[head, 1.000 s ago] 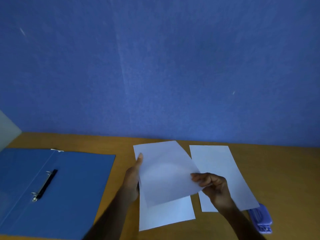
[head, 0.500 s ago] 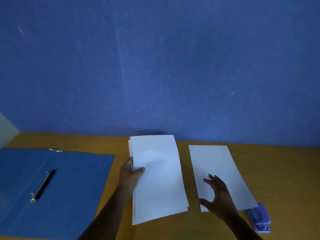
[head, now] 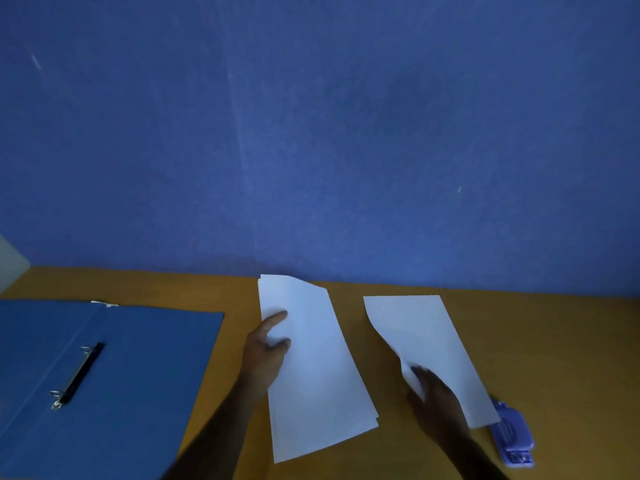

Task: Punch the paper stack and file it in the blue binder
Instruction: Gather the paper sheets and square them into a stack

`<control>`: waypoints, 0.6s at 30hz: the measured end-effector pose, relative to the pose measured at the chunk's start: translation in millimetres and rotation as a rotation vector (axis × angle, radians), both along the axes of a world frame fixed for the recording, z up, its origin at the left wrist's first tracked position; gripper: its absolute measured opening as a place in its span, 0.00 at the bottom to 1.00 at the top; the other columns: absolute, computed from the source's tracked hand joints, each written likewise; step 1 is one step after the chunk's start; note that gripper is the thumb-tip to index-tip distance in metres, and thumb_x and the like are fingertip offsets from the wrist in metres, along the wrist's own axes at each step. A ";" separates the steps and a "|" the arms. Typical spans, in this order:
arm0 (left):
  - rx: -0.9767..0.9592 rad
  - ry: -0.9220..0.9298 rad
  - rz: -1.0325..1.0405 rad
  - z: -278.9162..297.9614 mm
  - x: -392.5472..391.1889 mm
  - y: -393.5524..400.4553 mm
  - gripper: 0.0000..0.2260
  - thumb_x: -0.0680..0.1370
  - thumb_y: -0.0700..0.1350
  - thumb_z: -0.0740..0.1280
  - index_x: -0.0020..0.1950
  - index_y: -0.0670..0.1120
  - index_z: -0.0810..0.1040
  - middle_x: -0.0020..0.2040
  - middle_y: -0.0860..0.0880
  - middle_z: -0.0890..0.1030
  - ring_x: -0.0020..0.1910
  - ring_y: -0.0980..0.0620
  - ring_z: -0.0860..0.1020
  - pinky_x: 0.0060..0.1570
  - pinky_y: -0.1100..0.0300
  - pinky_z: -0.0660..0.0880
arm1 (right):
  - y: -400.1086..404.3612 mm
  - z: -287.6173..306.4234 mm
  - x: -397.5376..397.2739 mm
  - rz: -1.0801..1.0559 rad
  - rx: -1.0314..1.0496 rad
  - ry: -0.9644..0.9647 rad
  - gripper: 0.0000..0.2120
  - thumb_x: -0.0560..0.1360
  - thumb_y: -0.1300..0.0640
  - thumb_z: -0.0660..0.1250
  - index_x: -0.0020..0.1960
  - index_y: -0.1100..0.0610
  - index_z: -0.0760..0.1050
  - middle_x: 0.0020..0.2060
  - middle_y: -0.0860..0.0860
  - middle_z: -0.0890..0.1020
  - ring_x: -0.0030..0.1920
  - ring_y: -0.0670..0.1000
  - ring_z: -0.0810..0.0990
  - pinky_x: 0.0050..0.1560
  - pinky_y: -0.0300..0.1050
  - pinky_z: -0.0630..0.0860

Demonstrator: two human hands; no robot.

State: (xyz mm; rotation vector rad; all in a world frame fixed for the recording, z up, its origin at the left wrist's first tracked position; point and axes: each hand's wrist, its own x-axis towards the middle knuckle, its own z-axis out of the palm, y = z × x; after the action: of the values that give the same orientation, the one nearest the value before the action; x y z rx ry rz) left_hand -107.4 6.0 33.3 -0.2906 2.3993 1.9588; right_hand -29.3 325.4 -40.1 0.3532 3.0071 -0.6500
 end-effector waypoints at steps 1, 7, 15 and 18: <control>-0.002 -0.016 0.001 -1.2 0.2 1.1 0.22 0.75 0.30 0.68 0.62 0.53 0.78 0.65 0.48 0.78 0.41 0.68 0.79 0.39 0.75 0.75 | -4.4 6.3 -1.2 -0.070 -0.051 0.012 0.24 0.80 0.43 0.60 0.71 0.54 0.71 0.65 0.52 0.80 0.64 0.53 0.78 0.66 0.47 0.72; 0.079 -0.073 0.011 2.8 4.4 11.1 0.14 0.75 0.46 0.72 0.61 0.47 0.81 0.63 0.51 0.79 0.62 0.53 0.76 0.58 0.64 0.73 | -53.1 49.3 6.0 -0.149 -0.587 0.293 0.22 0.72 0.36 0.63 0.39 0.56 0.77 0.28 0.54 0.78 0.27 0.42 0.76 0.28 0.38 0.72; 0.455 -0.148 -0.030 25.9 9.6 29.4 0.19 0.71 0.57 0.72 0.57 0.48 0.82 0.53 0.51 0.86 0.53 0.51 0.83 0.54 0.52 0.79 | -105.2 47.0 15.7 0.553 -0.293 0.371 0.22 0.80 0.44 0.64 0.71 0.51 0.73 0.68 0.44 0.78 0.68 0.40 0.74 0.67 0.37 0.72; 0.393 -0.128 0.018 18.9 5.6 31.2 0.14 0.71 0.40 0.76 0.55 0.46 0.82 0.53 0.48 0.85 0.54 0.47 0.83 0.53 0.50 0.80 | -111.7 43.6 20.5 0.694 -0.209 0.381 0.30 0.77 0.38 0.65 0.76 0.47 0.65 0.73 0.43 0.71 0.74 0.39 0.65 0.73 0.38 0.63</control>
State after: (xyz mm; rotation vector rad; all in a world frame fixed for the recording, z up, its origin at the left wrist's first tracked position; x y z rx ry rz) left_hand -101.8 37.2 52.2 -0.4056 1.8877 2.2806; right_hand -8.8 213.8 3.5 -0.8729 3.0137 -1.0075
